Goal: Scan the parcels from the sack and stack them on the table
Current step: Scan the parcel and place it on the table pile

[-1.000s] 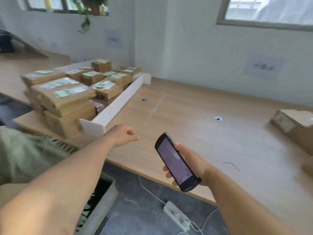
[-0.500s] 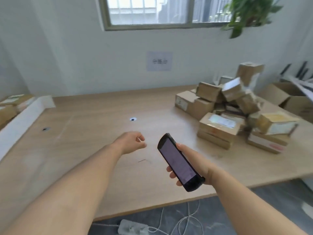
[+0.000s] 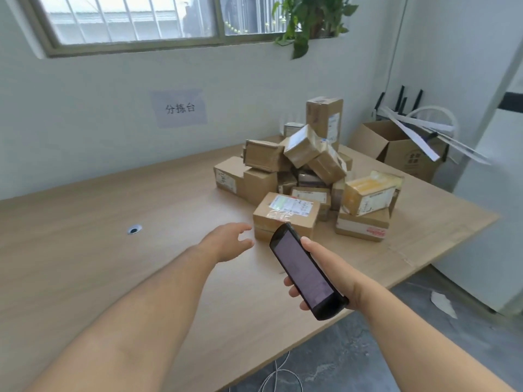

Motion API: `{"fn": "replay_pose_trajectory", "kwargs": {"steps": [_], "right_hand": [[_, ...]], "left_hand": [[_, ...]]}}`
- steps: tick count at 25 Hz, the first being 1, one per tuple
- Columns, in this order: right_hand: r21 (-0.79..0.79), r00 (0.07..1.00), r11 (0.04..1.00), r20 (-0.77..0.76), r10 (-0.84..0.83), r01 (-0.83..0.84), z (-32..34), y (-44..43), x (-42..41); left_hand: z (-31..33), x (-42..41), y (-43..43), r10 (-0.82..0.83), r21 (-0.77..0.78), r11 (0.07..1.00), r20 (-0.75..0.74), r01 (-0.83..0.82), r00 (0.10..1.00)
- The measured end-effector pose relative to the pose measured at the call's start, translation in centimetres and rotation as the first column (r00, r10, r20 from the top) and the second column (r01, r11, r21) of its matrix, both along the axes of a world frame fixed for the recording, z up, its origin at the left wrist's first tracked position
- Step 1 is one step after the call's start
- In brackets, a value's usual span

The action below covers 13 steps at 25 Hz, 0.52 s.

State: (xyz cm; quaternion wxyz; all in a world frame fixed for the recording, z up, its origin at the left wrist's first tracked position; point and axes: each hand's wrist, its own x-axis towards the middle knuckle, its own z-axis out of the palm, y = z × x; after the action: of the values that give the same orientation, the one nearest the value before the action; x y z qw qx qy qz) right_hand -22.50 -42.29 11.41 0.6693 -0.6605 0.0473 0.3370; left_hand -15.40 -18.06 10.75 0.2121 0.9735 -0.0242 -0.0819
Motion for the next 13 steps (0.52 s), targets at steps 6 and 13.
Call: {"fn": "replay_pose_trajectory", "kwargs": {"steps": [6, 13], "right_hand": [[0.001, 0.992, 0.993, -0.041, -0.121, 0.121, -0.9, -1.9, 3.8], [-0.033, 0.966, 0.971, -0.093, -0.24, 0.237, -1.0, -2.5, 8.2]], "left_hand": [[-1.3, 7.7, -3.6, -0.19, 0.159, 0.968, -0.031, 0.192, 0.981], [-4.6, 14.4, -5.2, -0.296, 0.302, 0.899, -0.116, 0.318, 0.948]]}}
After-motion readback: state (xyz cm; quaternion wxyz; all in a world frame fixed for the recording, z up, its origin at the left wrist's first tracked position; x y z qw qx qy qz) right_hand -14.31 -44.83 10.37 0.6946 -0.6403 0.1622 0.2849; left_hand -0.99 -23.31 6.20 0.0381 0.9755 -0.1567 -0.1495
